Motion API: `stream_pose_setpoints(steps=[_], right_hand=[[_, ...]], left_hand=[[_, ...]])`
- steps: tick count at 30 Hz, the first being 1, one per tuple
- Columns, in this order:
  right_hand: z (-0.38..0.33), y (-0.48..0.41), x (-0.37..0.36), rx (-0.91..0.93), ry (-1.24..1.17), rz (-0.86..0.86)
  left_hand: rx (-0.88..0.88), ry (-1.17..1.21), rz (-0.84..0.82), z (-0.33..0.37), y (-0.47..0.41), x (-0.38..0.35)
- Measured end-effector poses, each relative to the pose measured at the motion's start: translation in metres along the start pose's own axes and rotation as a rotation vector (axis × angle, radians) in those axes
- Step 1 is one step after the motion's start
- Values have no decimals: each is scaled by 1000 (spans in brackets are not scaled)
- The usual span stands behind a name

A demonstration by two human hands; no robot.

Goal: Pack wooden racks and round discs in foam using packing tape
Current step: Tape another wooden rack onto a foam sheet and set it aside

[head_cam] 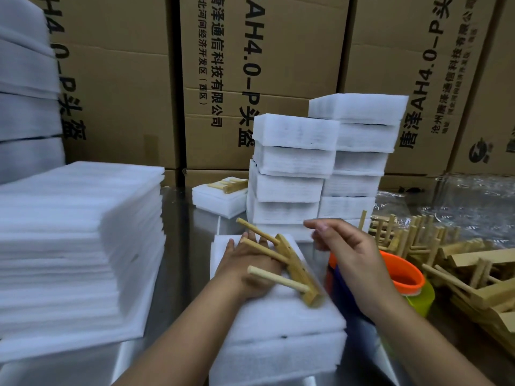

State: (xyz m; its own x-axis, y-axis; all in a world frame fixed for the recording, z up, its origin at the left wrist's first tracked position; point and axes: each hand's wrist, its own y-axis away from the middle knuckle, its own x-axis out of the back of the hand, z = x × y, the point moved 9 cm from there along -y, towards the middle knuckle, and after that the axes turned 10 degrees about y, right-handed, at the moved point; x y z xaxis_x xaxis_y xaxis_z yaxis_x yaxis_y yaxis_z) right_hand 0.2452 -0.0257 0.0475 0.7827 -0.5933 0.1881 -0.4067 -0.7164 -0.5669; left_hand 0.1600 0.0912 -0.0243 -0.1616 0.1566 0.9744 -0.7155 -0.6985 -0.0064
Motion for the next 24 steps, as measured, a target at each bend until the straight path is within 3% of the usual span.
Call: stream_pose_setpoints(steps=[4,7,9,13,16,18,24], right_hand=[[44,2,-11,-258,115,-148],[49,6,-26,-257,177,-263],[51,6,-28,-271,144,-259],[53,9,-22,-314,74,-224],[53,11,-22,-320,49,-236],[51,12,-24,-317,33,-244],[46,11,-20,-273,-67,-186]], left_hand=[[9,12,4,-1,1,0],[-7,-26,-4,-1,-3,-3],[23,207,61,-7,-5,4],[76,1141,516,-53,10,35],[107,1663,636,-72,20,33],[102,1782,558,-64,20,31],[87,1733,468,-57,22,34]])
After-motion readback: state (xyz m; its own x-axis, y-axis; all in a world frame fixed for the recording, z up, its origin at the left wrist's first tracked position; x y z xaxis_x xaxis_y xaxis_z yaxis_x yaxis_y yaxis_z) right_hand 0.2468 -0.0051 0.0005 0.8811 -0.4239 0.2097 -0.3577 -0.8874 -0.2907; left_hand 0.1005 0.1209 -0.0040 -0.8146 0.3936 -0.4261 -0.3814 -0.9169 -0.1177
